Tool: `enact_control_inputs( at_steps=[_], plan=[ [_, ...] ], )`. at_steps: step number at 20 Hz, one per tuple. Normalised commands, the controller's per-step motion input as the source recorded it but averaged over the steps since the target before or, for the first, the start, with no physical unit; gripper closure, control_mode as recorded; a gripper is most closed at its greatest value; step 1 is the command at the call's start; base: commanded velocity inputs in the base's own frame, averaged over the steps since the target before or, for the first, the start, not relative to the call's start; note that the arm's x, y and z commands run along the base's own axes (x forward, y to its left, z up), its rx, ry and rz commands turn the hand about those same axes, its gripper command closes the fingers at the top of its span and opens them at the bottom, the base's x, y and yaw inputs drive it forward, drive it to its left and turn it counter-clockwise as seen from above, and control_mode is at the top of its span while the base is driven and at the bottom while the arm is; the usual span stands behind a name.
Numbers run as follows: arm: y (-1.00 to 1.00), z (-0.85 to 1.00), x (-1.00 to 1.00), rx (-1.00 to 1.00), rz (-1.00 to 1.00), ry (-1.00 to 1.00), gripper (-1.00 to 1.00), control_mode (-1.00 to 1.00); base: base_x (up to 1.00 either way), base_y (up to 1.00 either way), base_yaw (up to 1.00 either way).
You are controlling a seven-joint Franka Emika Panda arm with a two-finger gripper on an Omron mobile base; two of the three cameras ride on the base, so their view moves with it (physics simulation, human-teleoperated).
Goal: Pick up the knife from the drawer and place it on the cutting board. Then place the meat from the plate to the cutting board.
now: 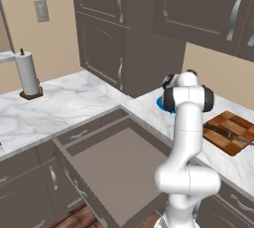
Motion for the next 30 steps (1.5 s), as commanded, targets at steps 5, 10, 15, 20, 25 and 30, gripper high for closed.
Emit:
enact_control_inputs(
  at_steps=[5, 10, 15, 20, 25, 30],
  plan=[
    [0.00, -0.06, -0.51, 0.04, 0.00, 0.00, 1.00, -1.00, 0.00, 0.00, 0.00],
    [0.03, 0.00, -0.45, 0.00, 0.00, 0.00, 1.00, -1.00, 0.00, 0.00, 0.00],
    [0.10, 0.00, -0.26, -0.01, 0.00, 0.00, 1.00, -1.00, 0.00, 0.00, 0.00],
    [0.01, 0.04, -0.19, -0.02, 0.00, 0.00, 1.00, -1.00, 0.00, 0.00, 0.00],
    [0.00, 0.23, -0.36, -0.02, 0.00, 0.00, 1.00, -1.00, 0.00, 0.00, 0.00],
    [0.00, 0.44, -0.26, 0.00, 0.00, 0.00, 1.00, -1.00, 0.00, 0.00, 0.00]
  ],
)
